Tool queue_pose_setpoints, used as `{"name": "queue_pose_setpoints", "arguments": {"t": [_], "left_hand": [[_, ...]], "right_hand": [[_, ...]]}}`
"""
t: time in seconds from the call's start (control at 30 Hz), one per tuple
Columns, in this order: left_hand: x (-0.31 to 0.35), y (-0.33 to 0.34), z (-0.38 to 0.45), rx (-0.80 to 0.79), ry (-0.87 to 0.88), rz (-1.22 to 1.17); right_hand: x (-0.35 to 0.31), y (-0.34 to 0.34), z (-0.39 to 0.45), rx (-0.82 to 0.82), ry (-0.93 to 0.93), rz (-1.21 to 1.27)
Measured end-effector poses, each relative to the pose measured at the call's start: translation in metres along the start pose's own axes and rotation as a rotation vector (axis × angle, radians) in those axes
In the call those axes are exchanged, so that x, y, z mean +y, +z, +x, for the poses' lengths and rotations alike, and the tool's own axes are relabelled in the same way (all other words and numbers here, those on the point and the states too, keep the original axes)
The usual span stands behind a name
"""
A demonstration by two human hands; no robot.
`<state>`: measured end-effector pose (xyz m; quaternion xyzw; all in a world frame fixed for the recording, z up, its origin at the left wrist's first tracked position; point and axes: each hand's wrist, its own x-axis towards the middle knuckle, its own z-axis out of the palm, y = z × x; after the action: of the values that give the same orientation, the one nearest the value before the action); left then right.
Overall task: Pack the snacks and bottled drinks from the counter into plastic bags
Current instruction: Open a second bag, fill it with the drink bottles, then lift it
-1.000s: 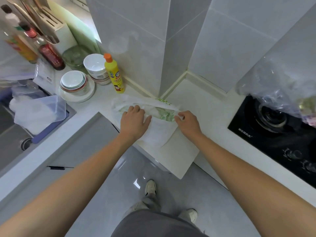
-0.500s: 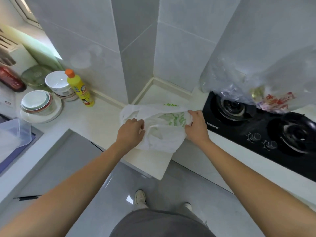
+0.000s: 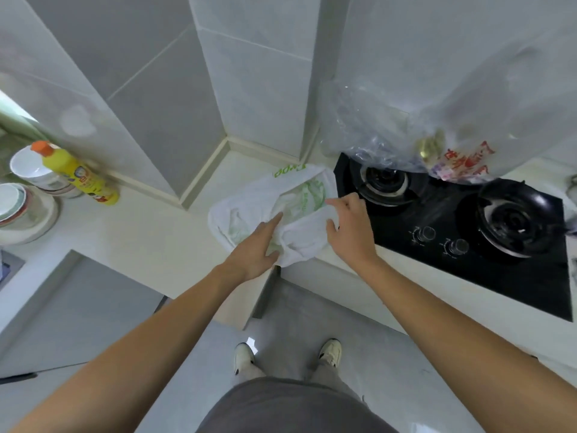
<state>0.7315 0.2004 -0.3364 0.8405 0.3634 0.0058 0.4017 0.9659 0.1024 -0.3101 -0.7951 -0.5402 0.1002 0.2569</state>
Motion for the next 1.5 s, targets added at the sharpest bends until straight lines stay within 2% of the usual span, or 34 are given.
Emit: {"name": "queue_pose_setpoints", "arguments": {"t": [0.07, 0.17, 0.3, 0.47, 0.53, 0.6, 0.8, 0.93, 1.03, 1.1, 1.2, 1.37, 1.5], "left_hand": [[0.008, 0.002, 0.002, 0.145, 0.053, 0.133], [0.004, -0.001, 0.000, 0.330, -0.001, 0.232], [-0.016, -0.006, -0.006, 0.289, -0.132, 0.396], [-0.036, -0.015, -0.001, 0.145, -0.180, 0.532], [-0.039, -0.018, 0.002, 0.073, -0.197, 0.481], [-0.033, -0.028, 0.006, 0.059, -0.182, 0.335], [0.020, -0.096, 0.034, 0.357, 0.075, 0.162], [0.057, -0.143, 0.051, 0.423, 0.134, 0.304], [0.069, -0.153, 0.059, 0.428, 0.129, 0.506], [0.071, -0.153, 0.065, 0.415, 0.151, 0.631], [0.070, -0.146, 0.076, 0.430, 0.178, 0.791], [0.065, -0.123, 0.078, 0.434, 0.117, 0.945], [0.053, -0.092, 0.071, 0.272, 0.120, 0.934]], "right_hand": [[-0.003, 0.009, -0.012, -0.160, 0.008, 0.127], [-0.012, 0.028, -0.022, -0.368, 0.042, 0.230], [-0.026, 0.051, -0.020, -0.449, 0.135, 0.273], [-0.045, 0.063, -0.010, -0.312, 0.257, 0.306], [-0.051, 0.060, -0.005, -0.203, 0.263, 0.289], [-0.054, 0.049, 0.001, -0.095, 0.269, 0.276], [-0.055, -0.011, 0.045, 0.122, 0.250, 0.294], [-0.063, -0.064, 0.074, 0.232, 0.138, 0.245], [-0.055, -0.088, 0.077, 0.188, -0.026, 0.042], [-0.040, -0.094, 0.079, 0.086, -0.131, -0.182], [-0.014, -0.097, 0.082, -0.059, -0.253, -0.392], [0.031, -0.087, 0.087, -0.099, -0.334, -0.477], [0.062, -0.074, 0.089, -0.173, -0.374, -0.527]]}}
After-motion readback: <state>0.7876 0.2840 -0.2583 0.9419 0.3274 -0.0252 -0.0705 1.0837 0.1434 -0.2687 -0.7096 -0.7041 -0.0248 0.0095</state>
